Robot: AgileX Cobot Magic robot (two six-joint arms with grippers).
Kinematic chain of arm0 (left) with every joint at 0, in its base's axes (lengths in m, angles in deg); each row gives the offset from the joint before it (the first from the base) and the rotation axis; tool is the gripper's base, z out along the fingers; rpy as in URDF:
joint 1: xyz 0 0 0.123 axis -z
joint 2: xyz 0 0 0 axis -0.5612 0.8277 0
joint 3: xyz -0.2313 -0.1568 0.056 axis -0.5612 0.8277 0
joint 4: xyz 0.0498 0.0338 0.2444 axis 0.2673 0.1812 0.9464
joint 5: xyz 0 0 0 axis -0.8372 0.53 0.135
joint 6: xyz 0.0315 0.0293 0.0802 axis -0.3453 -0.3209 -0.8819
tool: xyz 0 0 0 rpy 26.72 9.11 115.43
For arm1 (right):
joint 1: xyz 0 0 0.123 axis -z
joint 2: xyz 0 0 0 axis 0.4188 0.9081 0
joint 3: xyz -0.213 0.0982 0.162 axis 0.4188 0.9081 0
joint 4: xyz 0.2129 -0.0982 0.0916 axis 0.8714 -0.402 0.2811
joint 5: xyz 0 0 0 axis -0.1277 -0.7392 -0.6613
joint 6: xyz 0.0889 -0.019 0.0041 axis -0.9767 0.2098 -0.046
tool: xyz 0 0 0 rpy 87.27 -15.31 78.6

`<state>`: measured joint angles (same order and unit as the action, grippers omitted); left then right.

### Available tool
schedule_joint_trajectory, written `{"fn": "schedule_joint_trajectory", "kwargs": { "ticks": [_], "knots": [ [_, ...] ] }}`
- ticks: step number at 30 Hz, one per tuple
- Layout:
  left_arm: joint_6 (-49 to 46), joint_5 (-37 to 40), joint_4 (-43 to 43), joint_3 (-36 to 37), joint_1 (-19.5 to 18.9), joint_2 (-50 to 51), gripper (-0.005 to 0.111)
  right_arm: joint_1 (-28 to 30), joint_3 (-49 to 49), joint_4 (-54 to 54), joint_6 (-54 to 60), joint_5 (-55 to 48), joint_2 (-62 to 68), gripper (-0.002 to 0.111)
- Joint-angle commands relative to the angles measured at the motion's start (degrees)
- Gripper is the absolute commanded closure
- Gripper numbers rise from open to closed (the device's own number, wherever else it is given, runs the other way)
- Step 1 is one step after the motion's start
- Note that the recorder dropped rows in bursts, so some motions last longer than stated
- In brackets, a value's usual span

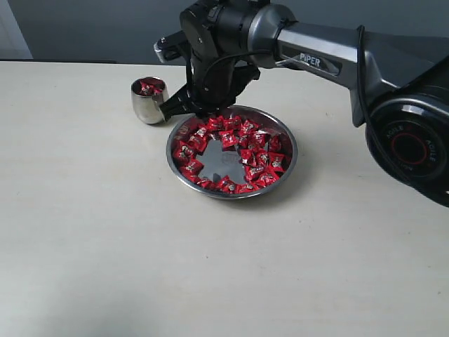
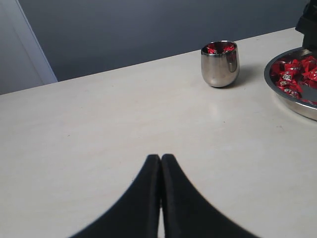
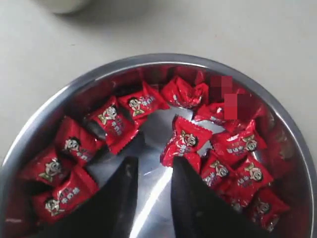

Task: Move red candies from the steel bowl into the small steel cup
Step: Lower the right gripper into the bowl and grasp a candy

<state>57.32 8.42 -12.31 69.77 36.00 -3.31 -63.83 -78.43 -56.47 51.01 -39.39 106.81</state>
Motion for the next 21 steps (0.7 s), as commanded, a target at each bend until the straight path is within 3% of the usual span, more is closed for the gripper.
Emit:
{"fn": "schedule_joint_trajectory", "kwargs": {
  "ticks": [1,6,15,21],
  "knots": [
    [0.3,-0.4,0.2,-0.1,0.0,-0.2,0.106,0.1,-0.3,-0.6,1.7,-4.1,-0.6,0.084],
    [0.3,-0.4,0.2,-0.1,0.0,-0.2,0.106,0.1,-0.3,-0.1,4.2,-8.7,0.8,0.065],
    [0.3,-0.4,0.2,-0.1,0.0,-0.2,0.106,0.1,-0.3,-2.2,4.1,-9.3,1.2,0.065],
    [0.3,-0.4,0.2,-0.1,0.0,-0.2,0.106,0.1,-0.3,-2.1,3.6,-3.7,3.8,0.065]
  ]
}}
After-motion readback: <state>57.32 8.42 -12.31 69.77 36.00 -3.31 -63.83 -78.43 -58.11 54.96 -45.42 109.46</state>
